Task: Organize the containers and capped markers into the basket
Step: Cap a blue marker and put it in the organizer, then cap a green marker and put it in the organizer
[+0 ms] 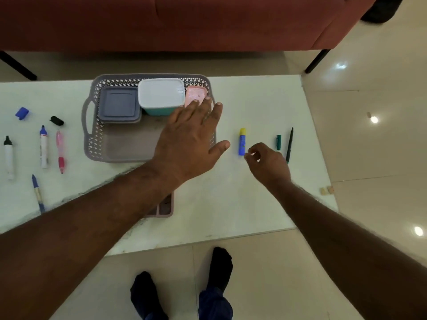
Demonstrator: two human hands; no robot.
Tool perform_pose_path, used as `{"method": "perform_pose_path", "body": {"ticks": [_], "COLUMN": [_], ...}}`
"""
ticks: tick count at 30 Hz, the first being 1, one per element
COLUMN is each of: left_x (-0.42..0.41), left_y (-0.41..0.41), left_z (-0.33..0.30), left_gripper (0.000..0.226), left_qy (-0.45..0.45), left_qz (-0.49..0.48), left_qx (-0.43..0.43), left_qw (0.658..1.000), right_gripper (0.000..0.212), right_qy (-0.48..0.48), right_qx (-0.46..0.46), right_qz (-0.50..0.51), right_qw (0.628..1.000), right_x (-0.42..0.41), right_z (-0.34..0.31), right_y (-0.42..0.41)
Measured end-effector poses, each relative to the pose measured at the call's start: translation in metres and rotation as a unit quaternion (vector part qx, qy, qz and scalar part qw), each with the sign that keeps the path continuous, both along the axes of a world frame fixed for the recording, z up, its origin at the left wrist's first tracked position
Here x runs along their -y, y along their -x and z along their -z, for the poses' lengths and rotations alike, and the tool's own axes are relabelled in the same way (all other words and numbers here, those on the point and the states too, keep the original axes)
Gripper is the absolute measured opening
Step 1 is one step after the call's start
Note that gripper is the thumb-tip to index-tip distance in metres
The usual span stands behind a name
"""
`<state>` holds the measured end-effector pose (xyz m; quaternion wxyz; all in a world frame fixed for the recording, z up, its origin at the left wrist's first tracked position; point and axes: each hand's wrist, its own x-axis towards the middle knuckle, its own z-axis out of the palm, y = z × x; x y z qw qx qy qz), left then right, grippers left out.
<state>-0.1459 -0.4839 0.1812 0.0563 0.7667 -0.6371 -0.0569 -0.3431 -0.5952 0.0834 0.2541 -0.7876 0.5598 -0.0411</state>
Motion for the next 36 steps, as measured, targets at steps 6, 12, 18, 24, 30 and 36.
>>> {"method": "perform_pose_path", "body": {"ticks": [6,12,18,24,30,36], "left_x": [0.024,0.037,0.045,0.05,0.054,0.054], "left_y": [0.037,0.063,0.078,0.083,0.079,0.068], "left_z": [-0.002,0.009,0.022,0.024,0.015,0.009], "left_gripper": [0.077,0.075,0.075,0.076,0.069,0.07], "left_qy": [0.007,-0.006,-0.017,-0.027,0.021,0.028], "left_qz": [0.041,0.066,0.074,0.067,0.042,0.021], "left_qx": [-0.008,-0.007,-0.011,-0.022,-0.049,-0.073], "left_qw": [0.999,0.998,0.997,0.997,0.998,0.997], "right_gripper": [0.025,0.03,0.031,0.023,0.014,0.016], "right_qy": [0.025,-0.008,-0.018,-0.075,-0.107,-0.18], "right_qx": [-0.04,-0.08,-0.096,-0.08,0.123,0.322], "right_qz": [0.148,0.16,0.159,0.188,0.232,0.209], "right_qw": [0.988,0.984,0.982,0.976,0.959,0.906], "right_x": [0.059,0.087,0.097,0.106,0.085,0.051], "right_z": [0.004,0.019,0.031,0.028,0.005,-0.04], "right_y": [0.033,0.054,0.059,0.057,0.046,0.026]}}
